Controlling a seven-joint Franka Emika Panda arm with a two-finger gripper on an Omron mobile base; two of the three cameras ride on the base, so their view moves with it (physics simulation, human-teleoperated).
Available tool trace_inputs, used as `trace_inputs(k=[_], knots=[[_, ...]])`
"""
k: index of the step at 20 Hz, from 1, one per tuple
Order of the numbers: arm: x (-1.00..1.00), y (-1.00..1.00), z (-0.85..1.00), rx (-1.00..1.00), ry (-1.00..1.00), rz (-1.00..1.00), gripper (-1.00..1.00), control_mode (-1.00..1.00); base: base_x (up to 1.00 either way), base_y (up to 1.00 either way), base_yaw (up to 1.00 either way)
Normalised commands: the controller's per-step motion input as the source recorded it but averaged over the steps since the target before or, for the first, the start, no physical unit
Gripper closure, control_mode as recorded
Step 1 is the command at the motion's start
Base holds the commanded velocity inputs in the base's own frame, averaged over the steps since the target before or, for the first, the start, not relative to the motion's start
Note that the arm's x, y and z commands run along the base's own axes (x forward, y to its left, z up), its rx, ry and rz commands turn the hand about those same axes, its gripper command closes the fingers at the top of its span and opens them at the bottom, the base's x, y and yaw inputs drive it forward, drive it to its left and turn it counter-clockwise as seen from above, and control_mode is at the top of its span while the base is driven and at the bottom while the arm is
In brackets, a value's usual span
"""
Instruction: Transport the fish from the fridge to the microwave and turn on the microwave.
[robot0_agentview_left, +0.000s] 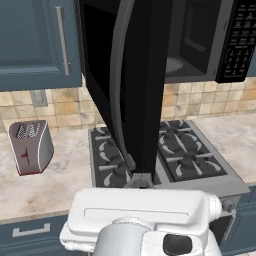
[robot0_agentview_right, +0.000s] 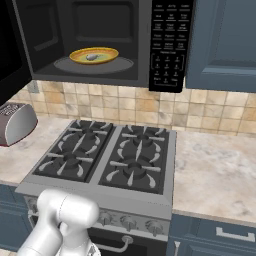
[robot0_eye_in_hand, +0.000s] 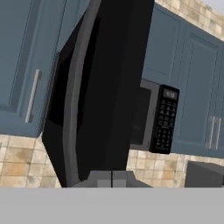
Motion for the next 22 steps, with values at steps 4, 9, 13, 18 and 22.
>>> trace_inputs(k=[4,9,13,18,22], knots=[[0.26,0.35,-0.21,0.0,0.0,-0.05,1.0,-1.0,0.0,0.0,0.0],[0.31,0.33,-0.16,0.0,0.0,-0.04,1.0,-1.0,0.0,0.0,0.0],[0.39,0.2,-0.08,0.0,0.0,-0.05,1.0,-1.0,0.0,0.0,0.0],[0.42,0.08,-0.07,0.0,0.0,-0.06,1.0,-1.0,0.0,0.0,0.0],[0.38,0.04,-0.11,0.0,0.0,-0.06,1.0,-1.0,0.0,0.0,0.0]])
